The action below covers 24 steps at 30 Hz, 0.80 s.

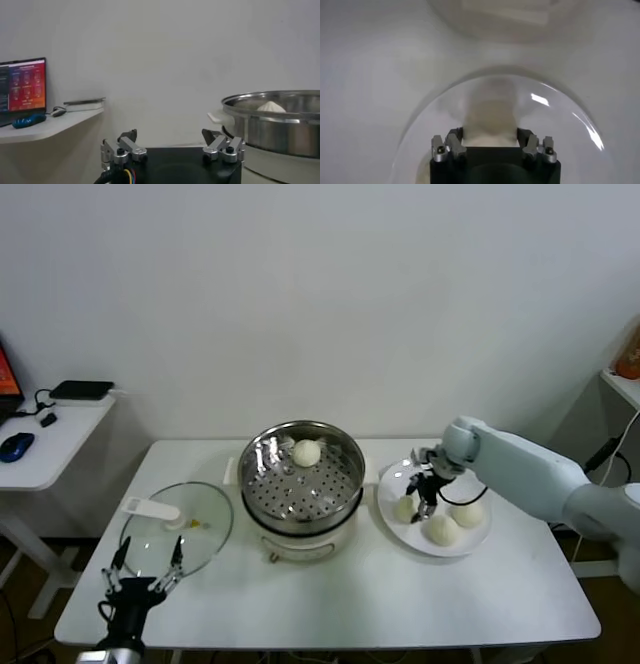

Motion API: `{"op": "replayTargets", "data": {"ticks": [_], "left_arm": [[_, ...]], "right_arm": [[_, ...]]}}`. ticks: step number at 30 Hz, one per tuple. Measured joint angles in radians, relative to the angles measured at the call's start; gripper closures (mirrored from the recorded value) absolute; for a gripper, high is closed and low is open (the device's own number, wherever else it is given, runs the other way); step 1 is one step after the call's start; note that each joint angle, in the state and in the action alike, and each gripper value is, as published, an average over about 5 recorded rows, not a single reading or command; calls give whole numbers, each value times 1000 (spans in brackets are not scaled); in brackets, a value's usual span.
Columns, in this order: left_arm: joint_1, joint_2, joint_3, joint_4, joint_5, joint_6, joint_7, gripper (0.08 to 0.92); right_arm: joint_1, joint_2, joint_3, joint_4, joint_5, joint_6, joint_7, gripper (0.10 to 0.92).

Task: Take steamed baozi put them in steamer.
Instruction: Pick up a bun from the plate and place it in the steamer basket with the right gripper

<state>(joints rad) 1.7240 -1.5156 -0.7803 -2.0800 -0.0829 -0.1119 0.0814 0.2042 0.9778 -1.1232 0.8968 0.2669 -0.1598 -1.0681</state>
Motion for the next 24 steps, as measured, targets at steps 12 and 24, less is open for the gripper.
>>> {"op": "replayTargets", "data": {"ticks": [12, 24], "left_arm": [[-12, -2, 2, -3, 4, 8, 0, 177], [-3, 4, 6, -3, 7, 4, 1, 177]], "right_arm": [[281, -28, -168, 102, 218, -32, -23, 329], [507, 80, -294, 143, 503, -90, -7, 325]]}}
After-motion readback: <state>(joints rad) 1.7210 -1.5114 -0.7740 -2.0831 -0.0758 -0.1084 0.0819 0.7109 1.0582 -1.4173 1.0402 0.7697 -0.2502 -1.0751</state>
